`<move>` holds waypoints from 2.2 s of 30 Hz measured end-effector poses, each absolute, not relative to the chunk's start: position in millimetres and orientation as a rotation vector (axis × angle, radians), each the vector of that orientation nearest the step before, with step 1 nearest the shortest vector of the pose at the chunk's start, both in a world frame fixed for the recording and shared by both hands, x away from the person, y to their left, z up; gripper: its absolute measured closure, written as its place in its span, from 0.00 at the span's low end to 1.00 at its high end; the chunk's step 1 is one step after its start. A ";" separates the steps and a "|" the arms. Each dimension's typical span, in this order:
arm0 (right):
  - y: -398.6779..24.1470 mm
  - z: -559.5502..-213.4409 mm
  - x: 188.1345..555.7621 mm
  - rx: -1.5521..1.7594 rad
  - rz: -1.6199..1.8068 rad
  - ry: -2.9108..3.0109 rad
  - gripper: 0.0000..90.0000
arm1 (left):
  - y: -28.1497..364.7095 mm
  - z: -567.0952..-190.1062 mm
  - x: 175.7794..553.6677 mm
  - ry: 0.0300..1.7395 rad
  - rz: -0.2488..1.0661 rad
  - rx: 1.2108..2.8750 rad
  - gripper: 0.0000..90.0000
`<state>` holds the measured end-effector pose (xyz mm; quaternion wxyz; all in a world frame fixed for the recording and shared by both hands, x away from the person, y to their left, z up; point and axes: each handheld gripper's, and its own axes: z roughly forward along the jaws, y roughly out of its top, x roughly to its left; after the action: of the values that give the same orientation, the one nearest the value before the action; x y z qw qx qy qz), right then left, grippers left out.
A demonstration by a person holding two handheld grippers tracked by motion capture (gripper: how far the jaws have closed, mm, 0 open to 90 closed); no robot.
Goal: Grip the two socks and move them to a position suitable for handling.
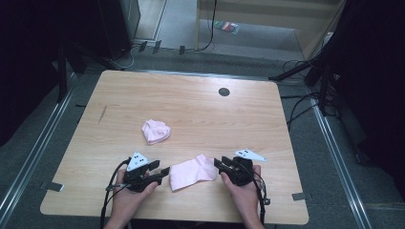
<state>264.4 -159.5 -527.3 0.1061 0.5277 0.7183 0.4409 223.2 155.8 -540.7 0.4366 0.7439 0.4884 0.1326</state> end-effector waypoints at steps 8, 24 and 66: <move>-145.9 -538.0 270.2 1.524 1.291 2.187 0.73 | 136.8 -542.0 216.8 1.230 0.279 1.925 0.48; -129.8 -549.4 258.9 1.526 1.299 2.282 0.95 | 150.1 -527.7 228.4 1.249 0.355 1.970 0.97; -115.8 -551.2 246.4 1.459 1.341 2.259 0.95 | 142.5 -531.3 240.9 1.140 -0.023 1.850 1.00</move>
<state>246.4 -115.8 -551.2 0.0680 0.4843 0.7500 0.4453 240.9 142.5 -531.3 0.4658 0.7533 0.4642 -0.0094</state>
